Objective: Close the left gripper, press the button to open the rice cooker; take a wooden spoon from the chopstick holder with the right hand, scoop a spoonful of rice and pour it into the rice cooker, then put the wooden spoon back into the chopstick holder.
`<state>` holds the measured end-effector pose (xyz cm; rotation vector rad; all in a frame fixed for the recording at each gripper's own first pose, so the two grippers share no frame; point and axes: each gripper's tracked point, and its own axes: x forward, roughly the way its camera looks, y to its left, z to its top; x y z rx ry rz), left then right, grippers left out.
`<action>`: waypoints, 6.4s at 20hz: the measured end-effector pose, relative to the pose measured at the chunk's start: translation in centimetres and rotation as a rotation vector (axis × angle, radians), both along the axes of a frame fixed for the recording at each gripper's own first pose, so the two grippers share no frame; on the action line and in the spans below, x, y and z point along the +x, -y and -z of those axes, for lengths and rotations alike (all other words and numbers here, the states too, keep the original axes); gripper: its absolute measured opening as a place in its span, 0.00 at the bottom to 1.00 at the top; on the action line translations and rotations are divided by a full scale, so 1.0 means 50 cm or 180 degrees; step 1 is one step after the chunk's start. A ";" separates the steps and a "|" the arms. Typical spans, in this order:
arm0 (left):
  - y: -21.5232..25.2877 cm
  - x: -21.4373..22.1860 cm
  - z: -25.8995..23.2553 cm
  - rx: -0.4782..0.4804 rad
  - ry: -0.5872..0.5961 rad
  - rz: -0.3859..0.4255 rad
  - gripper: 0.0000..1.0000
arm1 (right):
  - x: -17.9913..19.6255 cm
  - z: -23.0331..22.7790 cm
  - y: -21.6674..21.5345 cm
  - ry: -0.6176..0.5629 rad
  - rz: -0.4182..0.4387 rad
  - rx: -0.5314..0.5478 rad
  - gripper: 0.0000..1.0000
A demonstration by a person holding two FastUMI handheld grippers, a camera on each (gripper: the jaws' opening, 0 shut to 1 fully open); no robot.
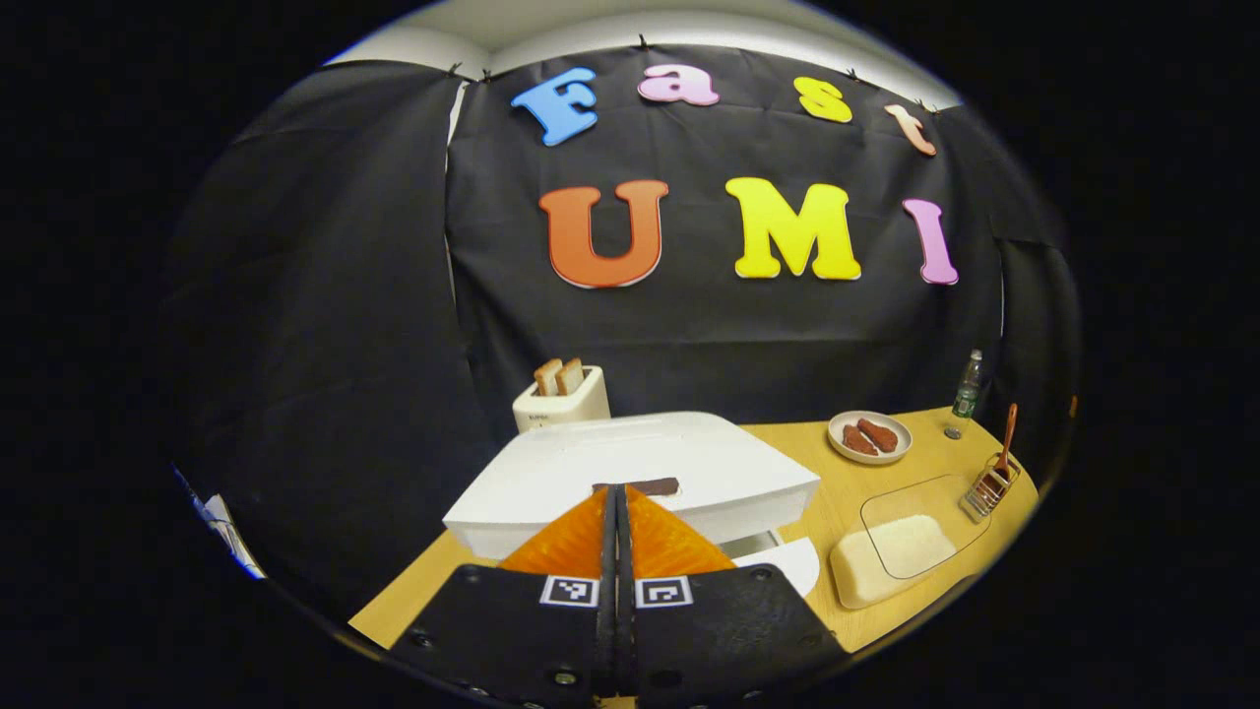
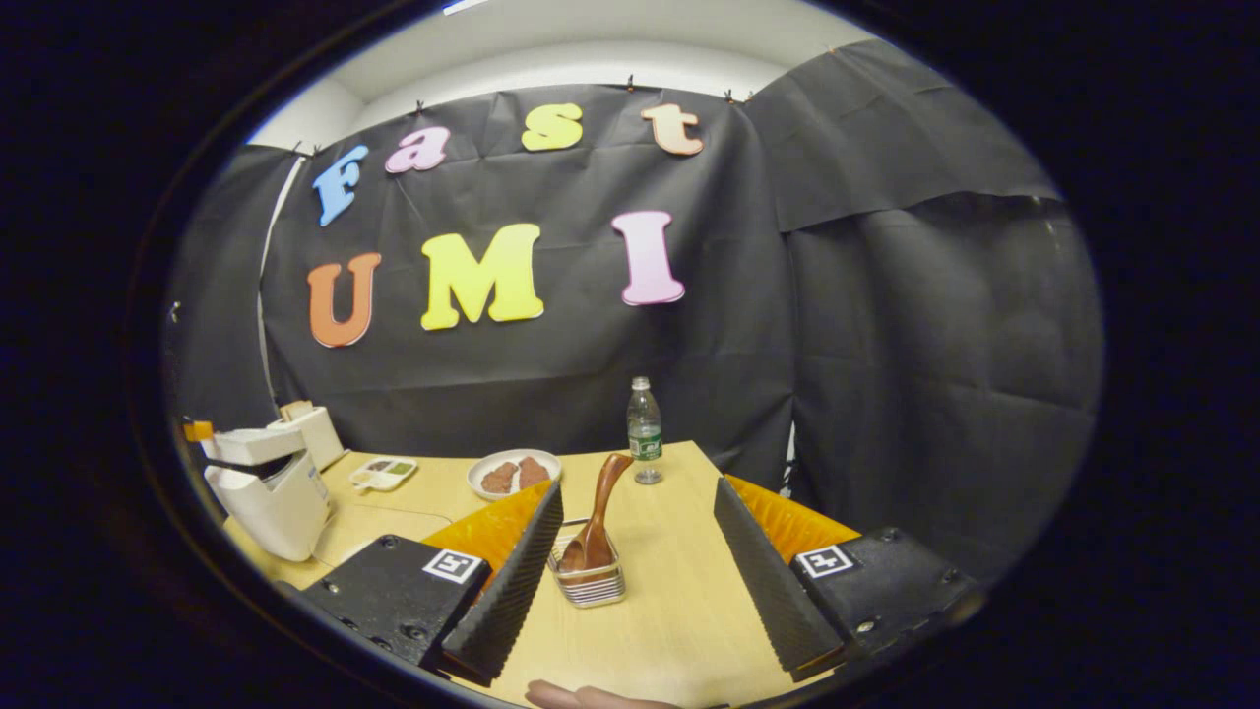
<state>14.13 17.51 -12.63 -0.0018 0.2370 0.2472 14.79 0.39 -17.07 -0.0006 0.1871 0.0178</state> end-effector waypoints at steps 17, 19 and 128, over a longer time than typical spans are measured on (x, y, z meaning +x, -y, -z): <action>0.113 -0.248 -0.063 0.0129 0.0682 0.0146 0.95 | 0.265 0.211 -0.083 -0.0549 -0.0281 0.0431 1.00; 0.126 -0.278 -0.058 0.0159 0.0761 0.0137 0.95 | 0.296 0.229 -0.083 -0.0669 -0.0271 0.0525 0.98; 0.051 -0.539 0.065 0.0073 0.0875 0.0233 0.95 | 0.076 -0.065 -0.739 -0.1004 -0.1984 0.3180 0.12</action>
